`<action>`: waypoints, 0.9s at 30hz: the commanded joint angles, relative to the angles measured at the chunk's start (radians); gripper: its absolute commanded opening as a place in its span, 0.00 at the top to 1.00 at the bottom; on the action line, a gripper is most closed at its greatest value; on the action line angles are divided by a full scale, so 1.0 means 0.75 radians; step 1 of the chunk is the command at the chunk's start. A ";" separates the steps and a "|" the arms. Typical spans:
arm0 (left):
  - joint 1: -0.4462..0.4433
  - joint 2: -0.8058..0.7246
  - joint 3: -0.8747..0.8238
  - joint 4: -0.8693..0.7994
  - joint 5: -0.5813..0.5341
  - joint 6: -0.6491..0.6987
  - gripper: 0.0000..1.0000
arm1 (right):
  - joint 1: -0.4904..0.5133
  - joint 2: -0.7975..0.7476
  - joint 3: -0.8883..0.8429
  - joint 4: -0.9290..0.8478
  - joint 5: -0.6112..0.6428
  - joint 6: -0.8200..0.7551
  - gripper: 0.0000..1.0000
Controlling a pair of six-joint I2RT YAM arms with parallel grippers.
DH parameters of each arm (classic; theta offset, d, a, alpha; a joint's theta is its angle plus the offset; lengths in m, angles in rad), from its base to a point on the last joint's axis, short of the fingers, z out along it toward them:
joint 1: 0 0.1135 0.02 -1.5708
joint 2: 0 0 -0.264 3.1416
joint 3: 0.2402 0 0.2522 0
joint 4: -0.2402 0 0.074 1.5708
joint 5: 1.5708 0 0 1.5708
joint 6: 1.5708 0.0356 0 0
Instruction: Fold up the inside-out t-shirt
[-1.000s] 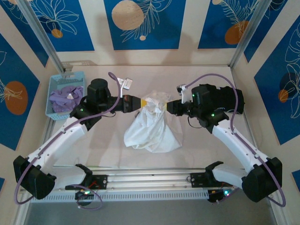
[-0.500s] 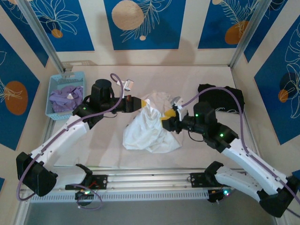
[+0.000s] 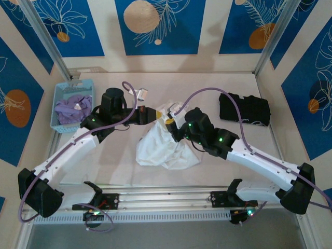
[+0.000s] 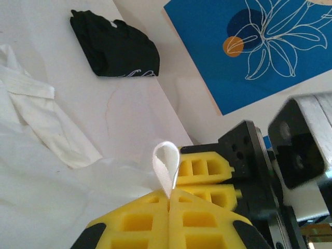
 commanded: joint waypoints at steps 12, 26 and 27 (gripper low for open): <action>-0.009 -0.106 -0.043 -0.258 -0.466 0.265 1.00 | -0.174 -0.044 -0.024 0.307 -0.574 0.345 1.00; -0.009 -0.134 -0.060 -0.238 -0.379 0.243 1.00 | -0.009 0.215 0.096 0.112 0.007 0.112 0.53; -0.010 -0.136 -0.060 -0.241 -0.382 0.246 1.00 | -0.017 0.222 0.103 0.112 0.004 0.114 0.60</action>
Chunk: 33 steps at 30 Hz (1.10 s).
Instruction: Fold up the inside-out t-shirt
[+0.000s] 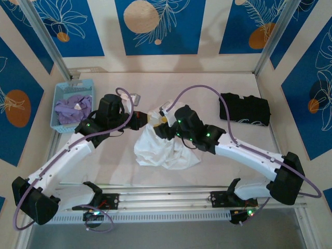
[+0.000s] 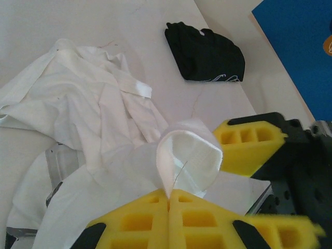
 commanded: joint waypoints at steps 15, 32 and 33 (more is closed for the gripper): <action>-0.009 -0.108 -0.128 -0.146 -0.348 0.078 0.94 | -0.078 -0.011 0.034 0.281 -0.388 0.422 1.00; -0.015 -0.165 -0.328 -0.086 -0.299 -0.064 0.69 | -0.050 0.066 0.028 0.431 -0.370 0.514 1.00; -0.015 -0.160 -0.330 -0.086 -0.314 -0.064 0.70 | -0.051 0.062 0.026 0.429 -0.368 0.510 1.00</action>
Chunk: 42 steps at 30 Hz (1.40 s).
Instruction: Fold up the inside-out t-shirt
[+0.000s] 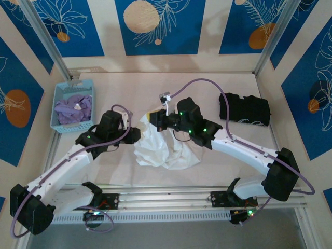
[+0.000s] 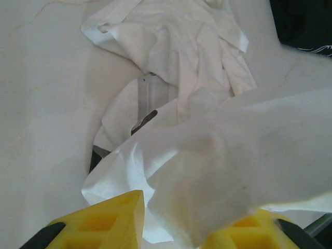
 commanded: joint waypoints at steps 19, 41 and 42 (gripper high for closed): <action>-0.009 0.009 0.010 0.005 0.014 0.208 0.95 | -0.130 -0.005 0.185 -0.343 -0.036 -0.071 1.00; -0.009 -0.054 -0.032 0.050 -0.052 0.274 0.71 | -0.260 0.152 0.405 -0.609 -0.273 -0.184 1.00; -0.008 -0.060 -0.040 0.069 -0.038 0.278 0.68 | -0.263 0.152 0.405 -0.609 -0.278 -0.182 1.00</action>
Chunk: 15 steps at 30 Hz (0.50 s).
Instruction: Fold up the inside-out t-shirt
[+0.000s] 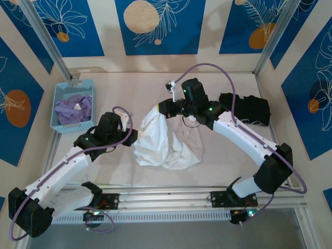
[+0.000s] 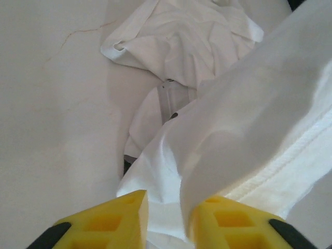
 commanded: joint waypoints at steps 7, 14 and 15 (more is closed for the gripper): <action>-0.008 -0.058 -0.077 0.199 0.142 0.005 0.56 | -0.012 0.022 0.051 -0.041 -0.084 -0.022 1.00; -0.014 0.061 -0.009 0.254 0.198 0.035 0.52 | -0.011 0.024 0.039 -0.037 -0.105 -0.016 1.00; -0.014 0.078 0.011 0.262 0.203 0.041 0.52 | -0.012 0.023 0.037 -0.040 -0.106 -0.018 1.00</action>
